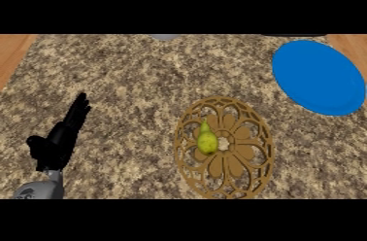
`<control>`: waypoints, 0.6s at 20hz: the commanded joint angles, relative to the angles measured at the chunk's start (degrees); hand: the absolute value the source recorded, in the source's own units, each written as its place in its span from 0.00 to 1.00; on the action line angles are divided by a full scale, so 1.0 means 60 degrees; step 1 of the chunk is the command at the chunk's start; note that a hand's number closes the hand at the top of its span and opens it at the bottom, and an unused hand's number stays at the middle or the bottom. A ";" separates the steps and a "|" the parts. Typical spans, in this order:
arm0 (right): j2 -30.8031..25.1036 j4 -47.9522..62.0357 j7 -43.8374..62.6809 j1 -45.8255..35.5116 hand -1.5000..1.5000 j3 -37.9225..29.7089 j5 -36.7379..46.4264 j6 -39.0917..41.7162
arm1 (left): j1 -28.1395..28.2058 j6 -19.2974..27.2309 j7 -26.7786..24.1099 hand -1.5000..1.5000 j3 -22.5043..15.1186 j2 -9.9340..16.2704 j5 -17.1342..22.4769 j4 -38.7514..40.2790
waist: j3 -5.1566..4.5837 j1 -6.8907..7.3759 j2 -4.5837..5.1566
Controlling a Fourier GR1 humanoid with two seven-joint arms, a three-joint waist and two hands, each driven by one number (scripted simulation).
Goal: Pick the cupcake from the placemat and place it in the plate
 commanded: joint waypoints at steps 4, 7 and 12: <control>0.0179 0.2430 -0.0257 -0.2560 1.00 0.1035 0.0418 -0.0008 | 0.0083 -0.0362 -0.0130 0.50 0.0195 0.0168 0.0130 -0.0095 | 0.0006 0.0137 0.0030; 0.0921 0.2195 0.0543 -0.3110 1.00 0.1685 0.0788 -0.0124 | 0.0265 -0.0199 -0.0631 0.50 0.0160 -0.0048 -0.0080 0.0273 | 0.0000 0.0085 0.0018; 0.1112 0.5287 -0.0576 -0.4853 1.00 0.1756 0.1284 -0.1066 | -0.0133 0.0068 -0.0289 0.50 -0.0109 -0.0369 -0.0371 0.0359 | 0.0010 0.0181 0.0062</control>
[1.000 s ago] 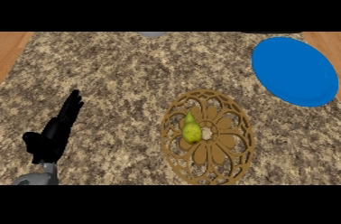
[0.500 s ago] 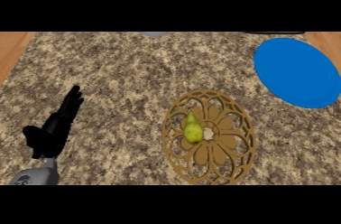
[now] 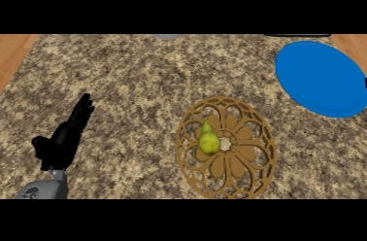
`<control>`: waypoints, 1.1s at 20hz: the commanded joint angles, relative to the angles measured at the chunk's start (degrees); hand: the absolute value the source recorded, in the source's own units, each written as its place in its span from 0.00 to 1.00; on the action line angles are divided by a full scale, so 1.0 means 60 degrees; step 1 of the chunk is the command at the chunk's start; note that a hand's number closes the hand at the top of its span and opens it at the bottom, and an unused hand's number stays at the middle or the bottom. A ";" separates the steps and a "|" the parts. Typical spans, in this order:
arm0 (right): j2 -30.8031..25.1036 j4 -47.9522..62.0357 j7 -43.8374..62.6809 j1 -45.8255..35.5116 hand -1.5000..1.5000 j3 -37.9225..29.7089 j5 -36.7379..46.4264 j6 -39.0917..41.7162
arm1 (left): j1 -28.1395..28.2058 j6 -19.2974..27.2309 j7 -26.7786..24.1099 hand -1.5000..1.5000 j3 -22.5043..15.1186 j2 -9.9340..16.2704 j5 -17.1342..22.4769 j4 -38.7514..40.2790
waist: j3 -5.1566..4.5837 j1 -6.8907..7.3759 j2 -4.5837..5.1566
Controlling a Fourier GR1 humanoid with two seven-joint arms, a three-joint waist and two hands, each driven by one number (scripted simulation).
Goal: Pick the cupcake from the placemat and place it in the plate
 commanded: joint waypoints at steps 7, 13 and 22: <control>0.1286 0.3456 -0.0497 -0.2097 1.00 -0.0334 0.0121 -0.1976 | 0.0195 -0.0345 -0.0297 0.50 0.0262 0.0193 0.0153 0.0053 | 0.0011 0.0115 0.0034; 0.0821 0.5586 -0.0404 -0.3223 0.00 -0.1000 0.0011 -0.2714 | 0.0053 -0.0257 -0.0733 0.50 -0.0032 -0.0088 -0.0171 0.0403 | 0.0020 0.0277 0.0143; 0.0997 0.5511 -0.1471 -0.3538 0.00 -0.2616 -0.1710 -0.3249 | -0.0159 -0.0323 -0.0133 0.50 0.0182 0.0162 -0.0057 0.0224 | 0.0028 0.0149 0.0099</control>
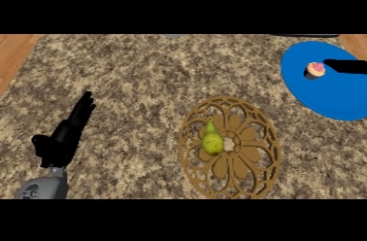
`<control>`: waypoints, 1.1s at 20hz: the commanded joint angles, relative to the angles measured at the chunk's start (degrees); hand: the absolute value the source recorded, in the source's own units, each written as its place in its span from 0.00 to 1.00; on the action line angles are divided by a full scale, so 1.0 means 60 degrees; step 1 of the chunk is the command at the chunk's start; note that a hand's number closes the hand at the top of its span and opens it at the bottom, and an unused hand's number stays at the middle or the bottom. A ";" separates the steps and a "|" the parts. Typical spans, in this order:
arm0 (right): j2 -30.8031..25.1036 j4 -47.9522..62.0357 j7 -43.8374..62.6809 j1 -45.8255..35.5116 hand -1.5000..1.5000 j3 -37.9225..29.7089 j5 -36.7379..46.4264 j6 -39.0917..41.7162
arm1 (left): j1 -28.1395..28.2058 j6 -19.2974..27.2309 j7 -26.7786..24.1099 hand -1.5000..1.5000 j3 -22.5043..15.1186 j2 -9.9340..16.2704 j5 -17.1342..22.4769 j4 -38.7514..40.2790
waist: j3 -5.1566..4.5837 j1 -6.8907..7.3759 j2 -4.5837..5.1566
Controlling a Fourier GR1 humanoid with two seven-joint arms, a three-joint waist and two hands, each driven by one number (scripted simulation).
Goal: Pick the cupcake from the placemat and place it in the plate
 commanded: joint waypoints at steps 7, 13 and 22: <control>-0.0811 -0.0264 -0.2313 0.1035 0.00 -0.2595 -0.2939 0.1636 | -0.0024 -0.0183 0.0446 0.50 0.0439 0.0341 0.0356 -0.0276 | 0.0006 -0.0255 -0.0092; -0.1622 0.0028 -0.3953 0.2835 0.00 -0.3350 -0.3897 0.3555 | 0.0029 -0.0068 -0.0050 0.50 0.0447 0.0218 0.0162 0.0110 | -0.0005 -0.0336 -0.0084; -0.2688 0.0832 -0.5602 0.4528 0.00 -0.3353 -0.4044 0.5637 | 0.0693 0.0178 0.0145 0.50 0.0014 -0.0276 -0.0055 -0.0651 | 0.0025 -0.0175 -0.0075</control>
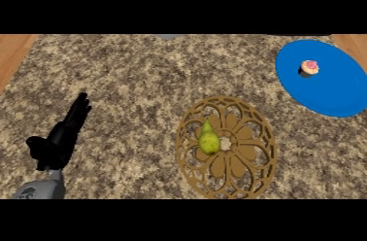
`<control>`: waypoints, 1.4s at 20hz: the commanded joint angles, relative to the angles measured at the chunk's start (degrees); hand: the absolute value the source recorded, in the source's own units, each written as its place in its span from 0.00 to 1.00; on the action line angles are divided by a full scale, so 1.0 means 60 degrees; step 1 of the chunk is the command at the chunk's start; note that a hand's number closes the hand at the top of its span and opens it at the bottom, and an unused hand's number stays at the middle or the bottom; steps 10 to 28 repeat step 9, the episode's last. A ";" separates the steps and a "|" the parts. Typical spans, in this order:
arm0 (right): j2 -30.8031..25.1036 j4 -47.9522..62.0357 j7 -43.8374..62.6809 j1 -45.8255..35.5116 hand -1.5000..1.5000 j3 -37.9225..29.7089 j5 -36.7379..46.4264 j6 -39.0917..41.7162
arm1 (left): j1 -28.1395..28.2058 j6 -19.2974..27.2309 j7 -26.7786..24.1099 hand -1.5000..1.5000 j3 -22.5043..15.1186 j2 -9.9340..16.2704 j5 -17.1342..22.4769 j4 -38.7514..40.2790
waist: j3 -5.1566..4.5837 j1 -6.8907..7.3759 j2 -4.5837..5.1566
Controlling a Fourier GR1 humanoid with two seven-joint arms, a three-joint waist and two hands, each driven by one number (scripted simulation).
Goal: Pick the cupcake from the placemat and place it in the plate
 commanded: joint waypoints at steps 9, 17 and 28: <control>-0.0181 0.0603 -0.1906 0.1421 0.00 0.0036 -0.0098 0.0488 | 0.0031 -0.0006 -0.0536 0.50 0.0065 -0.0048 -0.0177 0.0557 | 0.0015 0.0018 0.0020; -0.0181 0.0603 -0.1906 0.1421 0.00 0.0036 -0.0098 0.0488 | 0.0031 -0.0006 -0.0536 0.50 0.0065 -0.0048 -0.0177 0.0557 | 0.0015 0.0018 0.0020; -0.0181 0.0603 -0.1906 0.1421 0.00 0.0036 -0.0098 0.0488 | 0.0031 -0.0006 -0.0536 0.50 0.0065 -0.0048 -0.0177 0.0557 | 0.0015 0.0018 0.0020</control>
